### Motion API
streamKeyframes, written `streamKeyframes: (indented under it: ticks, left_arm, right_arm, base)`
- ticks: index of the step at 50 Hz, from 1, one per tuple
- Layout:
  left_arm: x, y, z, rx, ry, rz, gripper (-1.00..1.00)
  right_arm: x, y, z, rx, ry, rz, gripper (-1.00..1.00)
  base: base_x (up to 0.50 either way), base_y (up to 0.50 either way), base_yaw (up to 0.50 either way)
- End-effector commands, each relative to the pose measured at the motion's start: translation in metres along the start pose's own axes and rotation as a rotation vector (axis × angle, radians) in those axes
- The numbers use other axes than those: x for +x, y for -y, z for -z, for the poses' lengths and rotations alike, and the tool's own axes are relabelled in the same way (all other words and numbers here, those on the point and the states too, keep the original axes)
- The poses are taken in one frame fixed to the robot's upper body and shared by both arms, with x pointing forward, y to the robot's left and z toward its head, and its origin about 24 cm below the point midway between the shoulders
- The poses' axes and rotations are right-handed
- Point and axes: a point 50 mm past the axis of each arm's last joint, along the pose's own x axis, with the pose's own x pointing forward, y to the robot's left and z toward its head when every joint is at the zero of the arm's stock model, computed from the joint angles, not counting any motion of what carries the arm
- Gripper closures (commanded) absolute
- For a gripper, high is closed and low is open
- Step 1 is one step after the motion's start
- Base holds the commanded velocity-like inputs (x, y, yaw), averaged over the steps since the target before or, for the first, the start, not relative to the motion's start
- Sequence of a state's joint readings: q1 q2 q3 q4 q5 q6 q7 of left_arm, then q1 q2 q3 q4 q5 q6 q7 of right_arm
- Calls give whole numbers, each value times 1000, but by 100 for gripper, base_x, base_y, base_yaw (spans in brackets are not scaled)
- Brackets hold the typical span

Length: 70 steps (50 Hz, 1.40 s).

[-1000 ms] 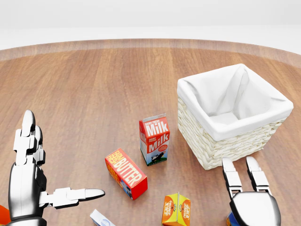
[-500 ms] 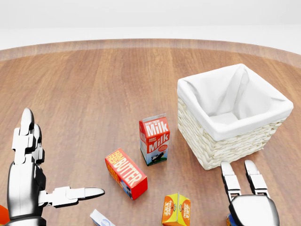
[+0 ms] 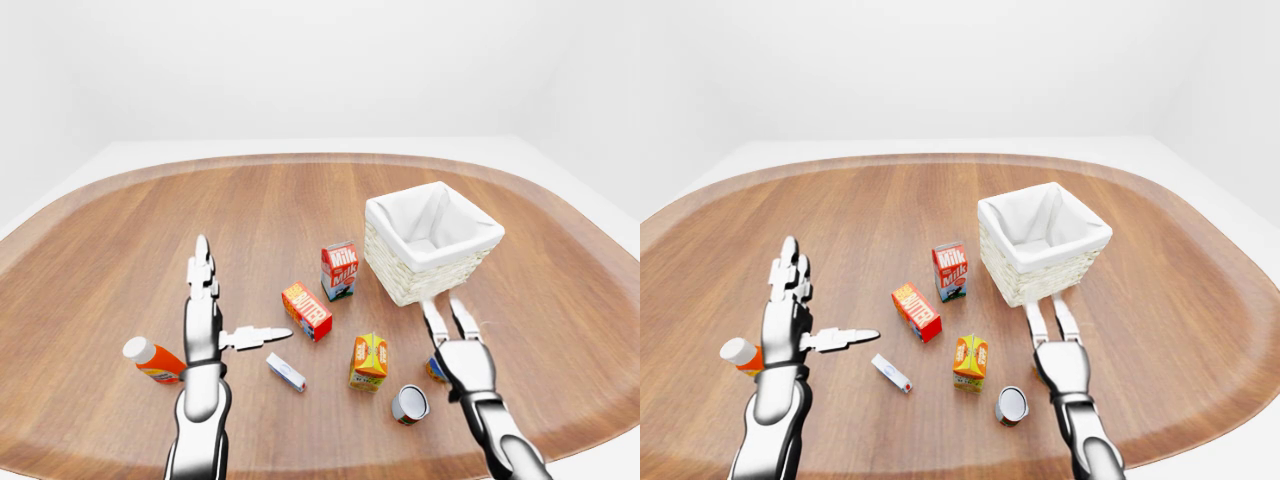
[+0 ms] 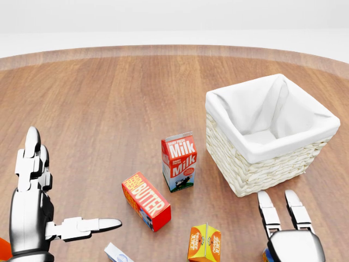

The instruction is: Pick up the alphabet soup and the tomato sauce, and put them in the basket.

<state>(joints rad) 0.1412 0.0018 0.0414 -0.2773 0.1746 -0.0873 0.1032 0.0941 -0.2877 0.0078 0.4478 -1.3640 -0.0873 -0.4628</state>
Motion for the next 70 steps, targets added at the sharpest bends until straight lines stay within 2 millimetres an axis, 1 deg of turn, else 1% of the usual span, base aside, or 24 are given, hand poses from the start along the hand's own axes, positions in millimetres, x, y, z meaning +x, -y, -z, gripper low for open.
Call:
streamKeyframes:
  ticks: [1,4,7,11,14,20,28,32,49,51,59,70]
  left_arm:
    - [0,0,-1,-1,3,-4,-100]
    - [0,0,3,2,-10,-4,-100]
    - [0,0,-2,-1,9,-4,-100]
    - [0,0,1,1,-5,-5,-100]
    - [1,-1,-3,-2,15,-6,-100]
    - [1,-1,-4,-4,16,-7,-100]
    - [2,-1,1,-2,0,-7,-100]
    - [1,-1,2,-1,-6,-6,-100]
    - [0,-1,4,1,-15,-5,-100]
    - [0,-1,-1,-2,6,-5,-100]
    - [0,-1,-2,-2,8,-5,-100]
    - [1,-1,-3,-3,11,-4,-100]
  right_arm:
    - [0,-4,4,-11,-4,1,-100]
    - [1,-5,4,-12,-4,0,-100]
    - [2,-6,4,-13,-4,-1,-100]
    - [2,-6,4,-11,-5,-4,-100]
    - [2,-7,4,-15,-3,-5,-100]
    - [3,-9,4,-16,0,-8,-100]
    - [3,-13,3,-20,5,-25,-100]
    - [3,-18,2,-28,13,-53,-100]
    - [3,-20,4,-29,9,-70,-100]
    - [3,-23,4,-34,12,-83,-100]
    - [3,-21,4,-28,11,-71,-100]
    - [3,-24,3,-34,17,-89,-100]
  base:
    - [0,0,0]
    - [0,0,0]
    - [0,0,0]
    - [0,0,0]
    - [0,0,0]
    - [0,0,0]
    - [0,0,0]
    - [0,0,0]
    - [0,0,0]
    - [0,0,0]
    - [0,0,0]
    - [0,0,0]
